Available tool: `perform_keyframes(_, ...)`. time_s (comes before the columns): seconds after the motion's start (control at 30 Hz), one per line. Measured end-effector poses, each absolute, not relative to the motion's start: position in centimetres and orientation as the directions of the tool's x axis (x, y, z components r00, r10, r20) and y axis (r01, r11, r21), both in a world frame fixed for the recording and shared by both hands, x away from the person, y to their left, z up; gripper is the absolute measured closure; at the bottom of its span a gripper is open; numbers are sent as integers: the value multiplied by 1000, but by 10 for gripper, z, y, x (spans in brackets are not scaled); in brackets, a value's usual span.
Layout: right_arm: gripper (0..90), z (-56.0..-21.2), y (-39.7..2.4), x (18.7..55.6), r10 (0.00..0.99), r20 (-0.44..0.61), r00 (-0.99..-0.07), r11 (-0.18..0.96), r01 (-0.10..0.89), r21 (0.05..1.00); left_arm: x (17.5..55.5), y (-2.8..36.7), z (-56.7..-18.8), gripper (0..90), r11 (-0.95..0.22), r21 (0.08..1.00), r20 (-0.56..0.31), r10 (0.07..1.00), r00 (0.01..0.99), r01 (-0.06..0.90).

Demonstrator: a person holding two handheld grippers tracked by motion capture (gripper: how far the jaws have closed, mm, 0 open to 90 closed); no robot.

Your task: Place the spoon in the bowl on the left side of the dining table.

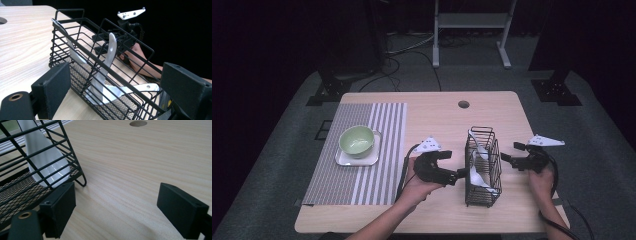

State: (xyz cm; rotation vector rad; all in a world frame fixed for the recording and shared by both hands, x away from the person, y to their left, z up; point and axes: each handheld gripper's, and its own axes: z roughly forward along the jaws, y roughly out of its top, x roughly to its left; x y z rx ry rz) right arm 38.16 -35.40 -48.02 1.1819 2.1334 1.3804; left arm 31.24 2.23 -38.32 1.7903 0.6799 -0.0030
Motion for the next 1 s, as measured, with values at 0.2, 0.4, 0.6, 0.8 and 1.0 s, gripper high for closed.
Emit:
perform_keyframes(0.2,142,-480,-354,382,787,152,-598,180,459,870,313,17,-382,89,-180,879,-330,439,836,442)
perform_keyframes(0.4,142,-480,-354,382,786,152,-600,180,457,871,315,13,-382,89,-182,877,-331,441,834,444)
perform_keyframes(0.6,142,-480,-354,382,786,154,-599,180,459,870,318,10,-382,92,-172,874,-340,452,825,455)
perform_keyframes(0.8,143,-480,-354,382,785,154,-600,180,460,870,320,6,-381,93,-174,871,-342,455,822,459)
perform_keyframes(1.0,143,-480,-354,382,784,154,-602,181,459,870,319,0,-378,129,-180,872,-338,450,827,454)
